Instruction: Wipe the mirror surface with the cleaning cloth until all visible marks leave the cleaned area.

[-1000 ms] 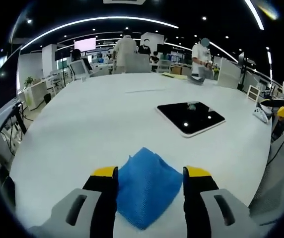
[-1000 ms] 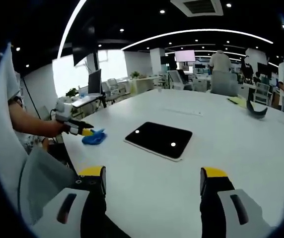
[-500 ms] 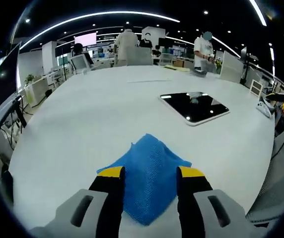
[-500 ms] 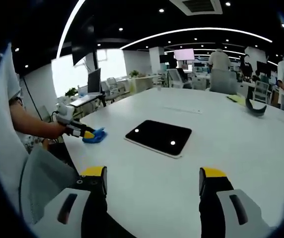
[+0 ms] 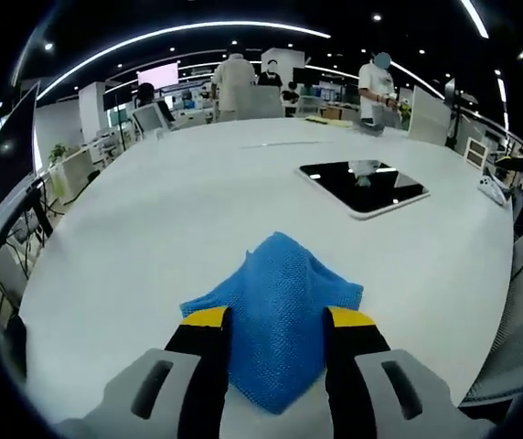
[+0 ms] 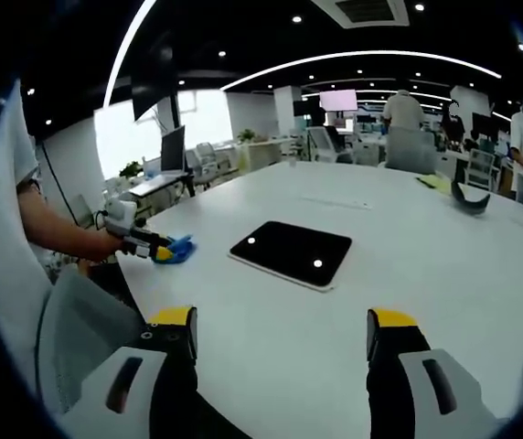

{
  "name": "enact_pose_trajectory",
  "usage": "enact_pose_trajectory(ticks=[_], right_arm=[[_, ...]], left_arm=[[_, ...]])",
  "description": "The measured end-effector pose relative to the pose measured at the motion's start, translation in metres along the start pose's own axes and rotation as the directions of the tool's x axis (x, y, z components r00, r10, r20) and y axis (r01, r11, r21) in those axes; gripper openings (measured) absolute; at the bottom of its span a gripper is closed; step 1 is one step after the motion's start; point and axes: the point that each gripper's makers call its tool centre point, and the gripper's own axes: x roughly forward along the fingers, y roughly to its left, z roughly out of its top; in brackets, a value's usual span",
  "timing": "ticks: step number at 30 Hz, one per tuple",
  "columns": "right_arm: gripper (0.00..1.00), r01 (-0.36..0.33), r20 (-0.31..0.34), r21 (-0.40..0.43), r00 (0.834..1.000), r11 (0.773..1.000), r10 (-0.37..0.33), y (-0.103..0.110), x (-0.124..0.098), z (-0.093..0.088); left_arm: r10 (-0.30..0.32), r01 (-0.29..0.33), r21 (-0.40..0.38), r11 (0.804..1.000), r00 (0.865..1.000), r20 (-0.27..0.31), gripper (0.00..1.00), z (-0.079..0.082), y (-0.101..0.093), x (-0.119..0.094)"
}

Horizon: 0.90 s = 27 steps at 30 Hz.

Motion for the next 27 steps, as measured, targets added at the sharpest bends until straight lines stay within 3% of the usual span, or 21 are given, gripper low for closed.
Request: enact_pose_trajectory(ticks=[27], right_arm=[[0.74, 0.004, -0.017, -0.013, 1.000, 1.000, -0.004, -0.0007, -0.0024, -0.0027]], left_arm=[[0.019, -0.018, 0.012, 1.000, 1.000, -0.017, 0.37, -0.0004, 0.0021, 0.0022]])
